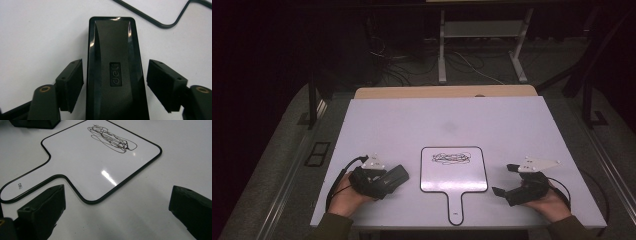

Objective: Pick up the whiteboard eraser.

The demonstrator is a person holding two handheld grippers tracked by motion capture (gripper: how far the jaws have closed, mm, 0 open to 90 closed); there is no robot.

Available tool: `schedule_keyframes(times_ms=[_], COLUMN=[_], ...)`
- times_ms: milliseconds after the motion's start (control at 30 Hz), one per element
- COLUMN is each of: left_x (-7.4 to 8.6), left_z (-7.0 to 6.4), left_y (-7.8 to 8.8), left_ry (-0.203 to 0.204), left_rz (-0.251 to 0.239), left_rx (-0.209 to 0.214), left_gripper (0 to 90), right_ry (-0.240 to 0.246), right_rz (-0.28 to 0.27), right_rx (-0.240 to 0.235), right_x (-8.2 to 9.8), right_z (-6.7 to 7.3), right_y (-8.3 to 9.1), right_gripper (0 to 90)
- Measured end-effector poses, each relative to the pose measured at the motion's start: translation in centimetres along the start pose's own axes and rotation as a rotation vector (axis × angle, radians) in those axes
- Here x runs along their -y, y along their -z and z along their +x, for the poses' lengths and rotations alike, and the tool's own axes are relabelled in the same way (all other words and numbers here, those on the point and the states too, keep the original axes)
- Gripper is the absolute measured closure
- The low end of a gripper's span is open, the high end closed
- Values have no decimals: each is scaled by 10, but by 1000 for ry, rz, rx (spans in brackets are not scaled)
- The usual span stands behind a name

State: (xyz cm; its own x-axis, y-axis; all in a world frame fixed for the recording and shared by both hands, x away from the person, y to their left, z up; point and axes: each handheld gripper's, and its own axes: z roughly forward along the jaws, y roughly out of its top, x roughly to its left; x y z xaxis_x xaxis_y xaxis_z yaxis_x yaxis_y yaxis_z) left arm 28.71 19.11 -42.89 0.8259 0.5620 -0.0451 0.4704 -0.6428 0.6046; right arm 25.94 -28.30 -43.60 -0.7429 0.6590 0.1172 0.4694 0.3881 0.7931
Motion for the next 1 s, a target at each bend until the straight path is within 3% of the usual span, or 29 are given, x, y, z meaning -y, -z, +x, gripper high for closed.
schedule_keyframes(times_ms=[500,733,1000], left_x=[-1,-2,-7], left_z=[0,-1,-1], left_y=[-1,-2,-2], left_ry=[-17,4,27], left_rz=[31,43,90], left_rx=[-18,-21,-28], left_gripper=[380,384,385], right_ry=[-3,-2,1], right_rz=[3,5,8], right_rx=[-2,-3,-2], right_x=[0,0,0], right_z=[0,0,1], right_y=[0,-1,-1], right_gripper=[0,0,0])
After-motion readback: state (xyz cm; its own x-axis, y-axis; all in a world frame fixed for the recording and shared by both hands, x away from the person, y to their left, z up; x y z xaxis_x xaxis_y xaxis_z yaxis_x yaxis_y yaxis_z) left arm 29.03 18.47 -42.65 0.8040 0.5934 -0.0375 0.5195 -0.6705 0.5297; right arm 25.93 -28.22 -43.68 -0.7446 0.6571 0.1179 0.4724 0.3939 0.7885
